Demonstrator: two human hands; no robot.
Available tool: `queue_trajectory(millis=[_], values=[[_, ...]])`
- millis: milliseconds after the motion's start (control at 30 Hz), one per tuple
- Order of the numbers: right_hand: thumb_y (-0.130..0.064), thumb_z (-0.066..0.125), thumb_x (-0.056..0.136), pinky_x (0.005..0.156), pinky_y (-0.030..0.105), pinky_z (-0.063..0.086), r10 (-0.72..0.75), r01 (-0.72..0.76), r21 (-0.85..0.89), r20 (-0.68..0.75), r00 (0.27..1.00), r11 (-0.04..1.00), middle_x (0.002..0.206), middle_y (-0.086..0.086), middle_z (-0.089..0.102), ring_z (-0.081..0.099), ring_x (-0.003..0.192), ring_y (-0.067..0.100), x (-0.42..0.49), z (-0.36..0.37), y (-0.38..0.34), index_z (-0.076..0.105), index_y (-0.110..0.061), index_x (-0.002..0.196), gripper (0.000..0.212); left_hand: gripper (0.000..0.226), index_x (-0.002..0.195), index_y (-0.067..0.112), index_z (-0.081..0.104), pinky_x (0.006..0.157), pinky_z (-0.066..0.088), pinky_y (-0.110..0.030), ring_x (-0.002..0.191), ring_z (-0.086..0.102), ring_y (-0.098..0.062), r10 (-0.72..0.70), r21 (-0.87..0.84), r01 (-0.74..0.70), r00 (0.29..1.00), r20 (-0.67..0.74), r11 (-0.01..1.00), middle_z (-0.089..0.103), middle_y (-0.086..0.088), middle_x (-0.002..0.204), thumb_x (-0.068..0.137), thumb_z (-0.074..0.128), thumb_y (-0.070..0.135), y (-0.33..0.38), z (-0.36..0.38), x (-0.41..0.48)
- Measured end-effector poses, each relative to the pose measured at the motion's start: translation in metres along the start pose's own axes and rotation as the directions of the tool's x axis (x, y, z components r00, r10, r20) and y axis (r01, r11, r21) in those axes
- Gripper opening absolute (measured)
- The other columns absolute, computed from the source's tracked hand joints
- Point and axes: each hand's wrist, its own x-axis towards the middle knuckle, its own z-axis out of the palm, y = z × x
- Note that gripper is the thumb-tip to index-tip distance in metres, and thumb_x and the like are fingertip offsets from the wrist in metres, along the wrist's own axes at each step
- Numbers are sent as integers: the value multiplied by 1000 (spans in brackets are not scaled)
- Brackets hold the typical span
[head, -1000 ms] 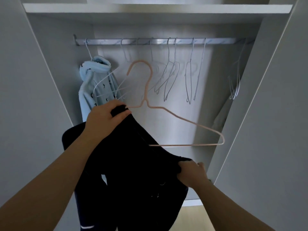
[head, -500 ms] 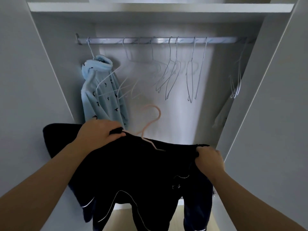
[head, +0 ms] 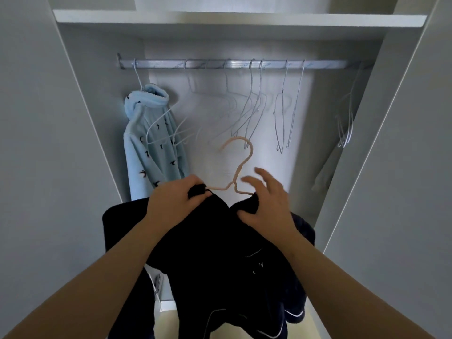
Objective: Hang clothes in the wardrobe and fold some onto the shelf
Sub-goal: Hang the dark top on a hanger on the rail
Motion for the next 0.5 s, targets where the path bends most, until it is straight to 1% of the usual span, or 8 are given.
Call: queue_trajectory(millis=[67, 100, 133, 200, 300, 367, 433, 500], values=[[-37, 71, 72, 107, 41, 27, 211, -205, -93, 56, 976, 974, 139, 1, 39, 35, 127, 22, 4, -7, 8, 32, -33, 139, 77, 21, 95, 24, 63, 57, 31, -9, 69, 56, -10, -44, -61, 42, 998, -43, 997, 60, 11, 73, 84, 62, 41, -2, -6, 0], [-39, 69, 74, 102, 41, 35, 289, -281, -89, 84, 954, 956, 122, 2, 52, 47, 116, 23, 5, -9, 12, 35, -29, 137, 72, 20, 95, 25, 63, 58, 31, -7, 68, 54, -8, -64, -81, 60, 996, -56, 995, 58, 14, 72, 83, 63, 41, -3, -7, -1], [-38, 67, 77, 92, 36, 44, 326, -321, -61, 120, 938, 945, 101, -1, 59, 56, 101, 22, 5, -9, 15, 45, -24, 127, 57, 20, 95, 26, 63, 59, 31, -7, 68, 52, -6, -66, -86, 61, 996, -55, 994, 57, 16, 73, 83, 63, 42, -4, -8, -1], [-32, 64, 80, 69, 25, 46, 349, -355, 7, 152, 925, 935, 74, -6, 58, 59, 79, 19, 1, -6, 17, 59, -15, 96, 24, 24, 98, 27, 62, 58, 33, -10, 68, 52, -6, -1, -39, 0, 1000, -24, 999, 59, 15, 73, 83, 60, 46, -3, -9, -2], [-30, 62, 80, 69, 28, 46, 450, -457, 93, 90, 889, 885, 69, -4, 59, 60, 74, 18, -6, -1, 23, 60, -10, 83, 19, 42, 100, 29, 60, 61, 44, -24, 70, 61, -11, 153, 131, -162, 986, 69, 978, 66, 9, 77, 82, 44, 63, -11, -15, 0], [-31, 64, 78, 73, 30, 48, 515, -518, 117, 55, 855, 847, 70, -6, 60, 61, 76, 17, -9, -1, 26, 60, -14, 81, 17, 46, 101, 32, 61, 66, 46, -27, 76, 62, -12, 175, 208, -210, 969, 175, 955, 67, 9, 81, 81, 42, 67, -25, -21, 2], [-31, 66, 77, 73, 30, 48, 549, -550, 135, 42, 835, 824, 69, -8, 59, 61, 77, 17, -11, -1, 29, 60, -17, 80, 15, 43, 98, 29, 63, 65, 40, -24, 78, 62, -13, 111, 292, -197, 952, 286, 936, 66, 6, 81, 81, 47, 65, -39, -23, 5], [-30, 67, 76, 72, 30, 47, 567, -568, 115, 39, 823, 815, 69, -8, 59, 61, 77, 18, -12, -1, 29, 60, -19, 79, 13, 45, 89, 28, 59, 68, 35, -25, 81, 61, -14, -15, 486, -186, 924, 382, 854, 62, 6, 79, 80, 43, 70, -51, -23, 9]])
